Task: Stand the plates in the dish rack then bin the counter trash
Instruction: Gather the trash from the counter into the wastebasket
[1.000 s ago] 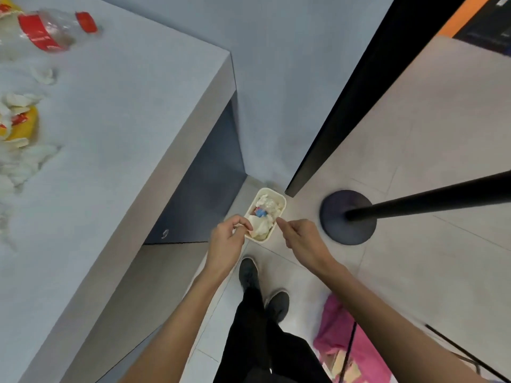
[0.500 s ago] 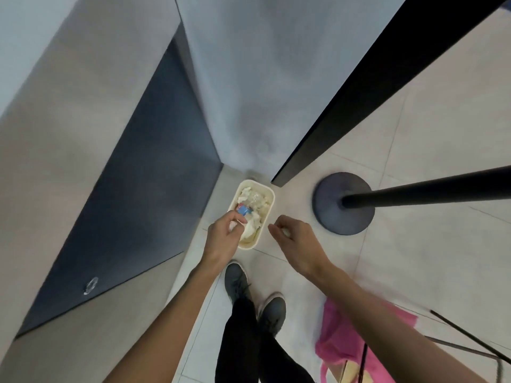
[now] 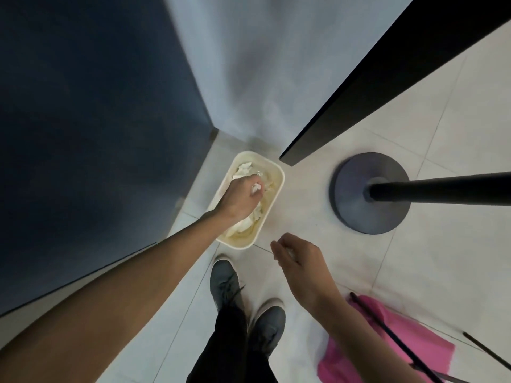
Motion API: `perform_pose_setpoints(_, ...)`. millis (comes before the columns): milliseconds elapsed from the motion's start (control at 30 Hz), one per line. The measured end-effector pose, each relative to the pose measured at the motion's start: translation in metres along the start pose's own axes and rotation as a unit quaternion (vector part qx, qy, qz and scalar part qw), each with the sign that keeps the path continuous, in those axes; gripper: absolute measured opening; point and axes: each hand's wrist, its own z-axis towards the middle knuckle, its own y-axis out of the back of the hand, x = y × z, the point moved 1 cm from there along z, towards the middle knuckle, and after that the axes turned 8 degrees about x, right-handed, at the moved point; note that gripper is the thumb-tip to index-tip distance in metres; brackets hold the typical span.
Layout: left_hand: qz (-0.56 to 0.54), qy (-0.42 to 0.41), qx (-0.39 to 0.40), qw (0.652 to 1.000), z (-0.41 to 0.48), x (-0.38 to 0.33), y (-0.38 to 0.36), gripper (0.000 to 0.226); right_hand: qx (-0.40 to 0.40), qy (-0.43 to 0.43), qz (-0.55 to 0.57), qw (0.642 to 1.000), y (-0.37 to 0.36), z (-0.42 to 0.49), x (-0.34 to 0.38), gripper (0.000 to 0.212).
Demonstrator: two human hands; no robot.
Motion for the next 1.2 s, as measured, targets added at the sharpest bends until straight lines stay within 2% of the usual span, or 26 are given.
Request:
perform_pose_setpoints(67,0.002,0.011,0.006,1.000,0.020,0.014,-0.011,0.010,0.000,-0.011,0.009,1.000,-0.004,0.010,-0.012,0.031)
perform_pose_setpoints(233,0.006,0.067,0.090,0.994,0.057,0.049,-0.029,0.066,0.009,-0.046,0.032,0.998,-0.012,0.037,-0.037,0.032)
perform_pose_setpoints(367,0.000,0.049,0.105,0.993,0.060,0.069,-0.034,0.080,0.004,-0.067,0.062,0.996,-0.015,0.058,-0.045,0.026)
perform_pose_setpoints(433,-0.042,0.035,0.086,0.995,0.052,0.076,-0.035,0.079,0.016,-0.066,0.058,0.996,-0.018,0.069,-0.046,0.018)
perform_pose_setpoints(500,-0.117,0.033,0.045,0.992,0.042,0.081,-0.034,0.068,0.032,-0.042,0.000,0.999,-0.021,0.081,-0.045,0.009)
perform_pose_setpoints(600,-0.161,0.021,-0.039,0.986,0.025,0.084,-0.026,0.052,0.037,0.018,-0.115,0.993,-0.022,0.106,-0.040,0.028)
perform_pose_setpoints(700,-0.199,0.007,-0.080,0.977,0.007,0.089,-0.019,0.046,0.028,0.035,-0.164,0.985,-0.021,0.132,-0.033,0.036)
perform_pose_setpoints(933,-0.253,0.017,-0.120,0.960,-0.041,0.092,-0.014,0.041,0.051,0.016,-0.206,0.977,-0.016,0.167,-0.015,0.041)
perform_pose_setpoints(1100,-0.266,0.054,-0.131,0.953,-0.083,0.087,-0.030,0.043,0.092,-0.011,-0.215,0.972,-0.011,0.154,0.004,0.068)
perform_pose_setpoints(1200,-0.278,0.079,-0.134,0.948,-0.111,0.079,-0.032,0.042,0.087,-0.016,-0.234,0.968,-0.005,0.131,0.014,0.068)
